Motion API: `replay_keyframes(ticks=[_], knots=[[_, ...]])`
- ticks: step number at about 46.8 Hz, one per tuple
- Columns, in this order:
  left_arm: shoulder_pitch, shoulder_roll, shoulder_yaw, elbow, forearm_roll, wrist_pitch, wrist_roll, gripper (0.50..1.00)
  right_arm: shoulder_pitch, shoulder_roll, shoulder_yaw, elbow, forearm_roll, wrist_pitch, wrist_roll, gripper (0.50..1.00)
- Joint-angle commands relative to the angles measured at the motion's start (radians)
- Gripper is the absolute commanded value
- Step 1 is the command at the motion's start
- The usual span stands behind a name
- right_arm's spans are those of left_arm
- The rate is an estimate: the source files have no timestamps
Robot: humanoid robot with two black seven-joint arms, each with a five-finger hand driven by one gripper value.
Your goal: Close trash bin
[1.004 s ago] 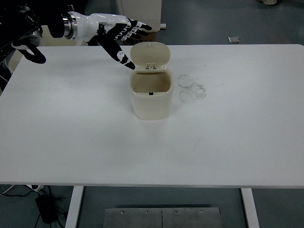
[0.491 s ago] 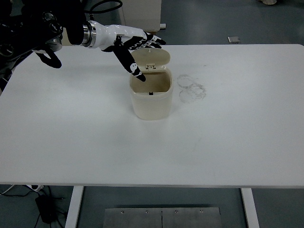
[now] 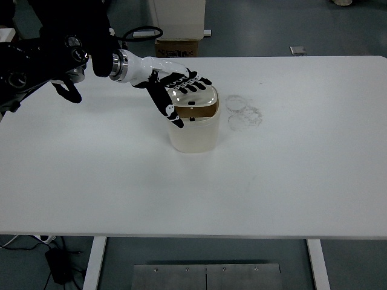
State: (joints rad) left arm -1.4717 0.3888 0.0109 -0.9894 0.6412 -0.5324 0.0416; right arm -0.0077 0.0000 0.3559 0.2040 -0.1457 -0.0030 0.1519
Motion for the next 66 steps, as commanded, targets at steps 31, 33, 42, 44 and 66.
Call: replay_keyframes(ticks=[31, 33, 42, 44, 66], knots=[[-0.002, 0.005, 0.035, -0.04, 0.0, -0.014, 0.0, 1.0, 0.0, 0.0, 0.0, 0.0, 0.0, 0.0, 0.0, 0.993], [-0.001, 0.002, 0.037, -0.041, 0.0, -0.015, 0.0, 1.0, 0.0, 0.0, 0.0, 0.0, 0.0, 0.0, 0.0, 0.993], [0.002, 0.012, 0.046, -0.077, 0.0, -0.014, 0.0, 1.0, 0.0, 0.0, 0.0, 0.0, 0.0, 0.0, 0.0, 0.993], [0.002, 0.013, 0.049, -0.081, 0.0, -0.012, 0.0, 1.0, 0.0, 0.0, 0.0, 0.0, 0.0, 0.0, 0.0, 0.993], [-0.033, 0.035, 0.049, -0.077, -0.014, -0.009, -0.002, 1.0, 0.0, 0.0, 0.0, 0.0, 0.0, 0.0, 0.0, 0.993]])
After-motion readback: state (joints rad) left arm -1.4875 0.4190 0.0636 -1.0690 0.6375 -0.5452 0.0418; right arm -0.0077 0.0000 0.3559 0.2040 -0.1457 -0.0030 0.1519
